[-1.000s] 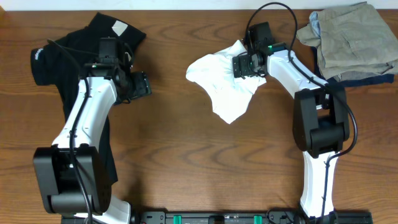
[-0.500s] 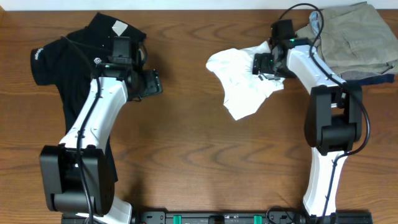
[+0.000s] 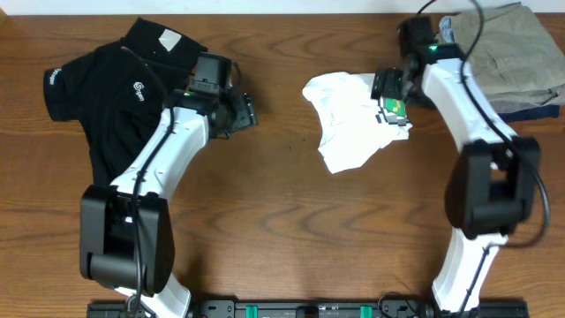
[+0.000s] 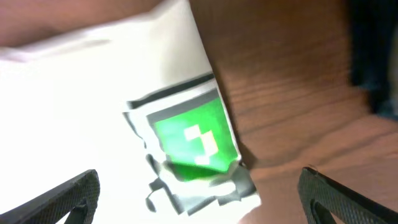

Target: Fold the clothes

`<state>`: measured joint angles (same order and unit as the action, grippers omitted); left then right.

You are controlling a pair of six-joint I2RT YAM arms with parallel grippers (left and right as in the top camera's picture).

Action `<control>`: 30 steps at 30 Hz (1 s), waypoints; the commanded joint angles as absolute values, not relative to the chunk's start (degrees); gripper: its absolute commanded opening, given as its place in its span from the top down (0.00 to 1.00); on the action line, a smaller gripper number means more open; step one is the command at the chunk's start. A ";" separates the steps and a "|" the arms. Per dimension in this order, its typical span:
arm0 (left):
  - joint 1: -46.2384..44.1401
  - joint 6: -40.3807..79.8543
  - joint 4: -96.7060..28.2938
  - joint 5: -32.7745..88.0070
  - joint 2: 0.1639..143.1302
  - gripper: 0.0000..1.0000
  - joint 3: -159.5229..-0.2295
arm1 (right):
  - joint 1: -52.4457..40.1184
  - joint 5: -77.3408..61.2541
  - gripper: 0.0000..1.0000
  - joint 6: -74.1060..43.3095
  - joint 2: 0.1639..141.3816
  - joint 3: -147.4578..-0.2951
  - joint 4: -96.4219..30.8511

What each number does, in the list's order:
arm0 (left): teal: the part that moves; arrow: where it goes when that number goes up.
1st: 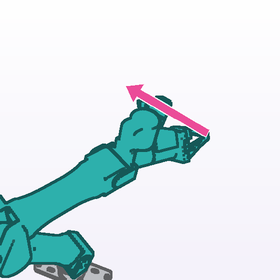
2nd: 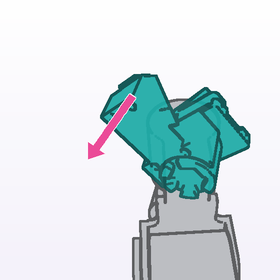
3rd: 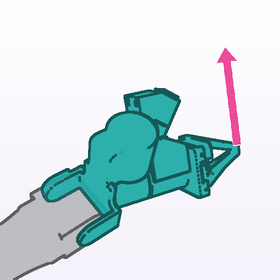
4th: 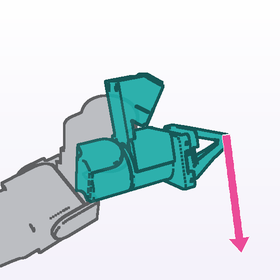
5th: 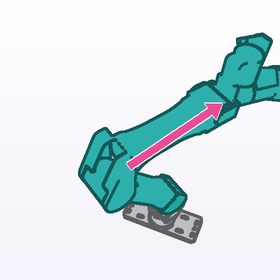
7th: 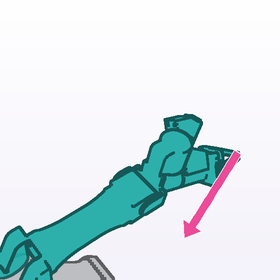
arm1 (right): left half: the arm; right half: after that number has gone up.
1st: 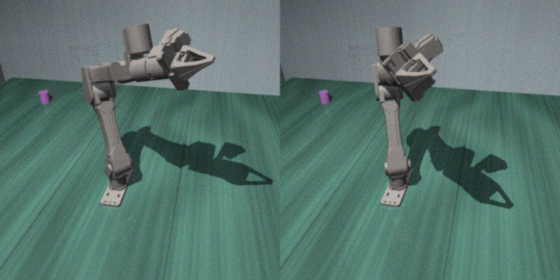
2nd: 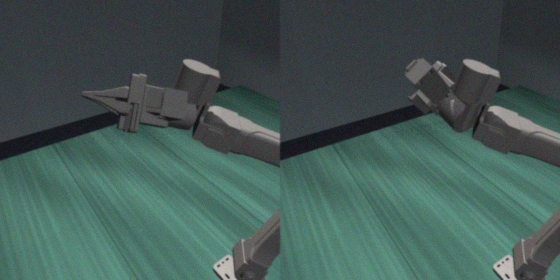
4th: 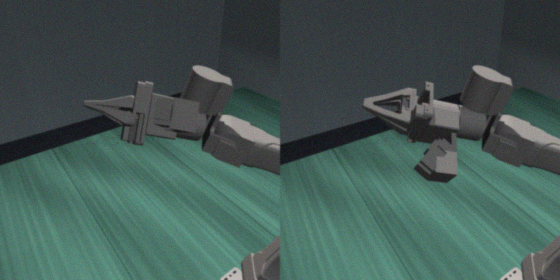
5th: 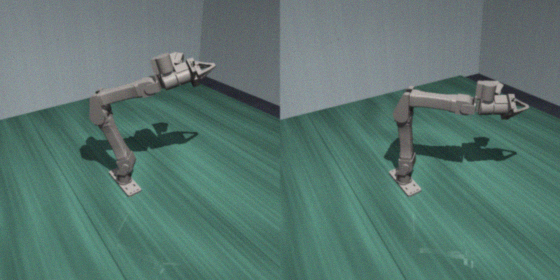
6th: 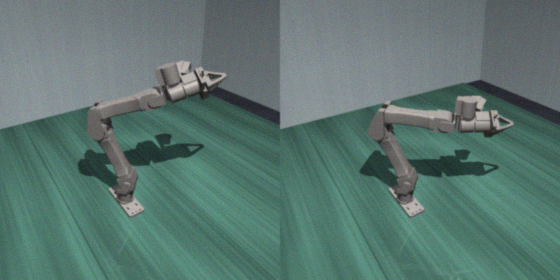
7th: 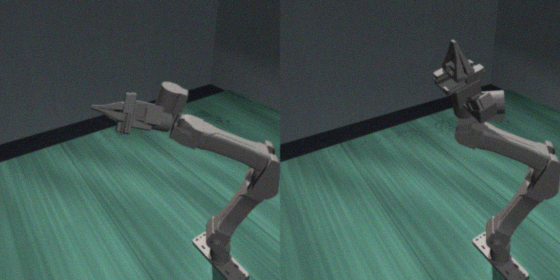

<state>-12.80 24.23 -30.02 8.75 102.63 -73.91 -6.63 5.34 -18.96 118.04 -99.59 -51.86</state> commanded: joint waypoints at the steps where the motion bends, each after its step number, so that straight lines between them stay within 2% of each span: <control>1: -12.40 27.24 -28.77 8.54 103.13 0.25 -75.24 | -7.77 1.15 0.01 -16.47 113.01 -100.60 -52.05; 8: -4.54 32.12 -28.71 8.58 103.13 0.25 -75.24 | -17.56 2.31 0.01 -14.83 113.19 -100.60 -50.98; 12: 0.12 32.03 -30.57 8.58 103.13 0.25 -75.24 | -24.51 11.20 0.01 -18.15 115.52 -100.60 -48.42; 17: 3.68 31.92 -33.63 8.56 103.13 0.25 -75.24 | -31.22 22.33 0.07 -22.15 120.44 -100.60 -47.57; 26: 4.60 27.66 -35.57 8.51 103.13 0.25 -75.24 | -35.46 34.96 0.10 -26.15 126.98 -100.60 -47.62; 30: 4.60 26.72 -36.18 8.49 103.13 0.25 -75.24 | -35.20 35.83 0.11 -26.35 127.61 -100.60 -47.33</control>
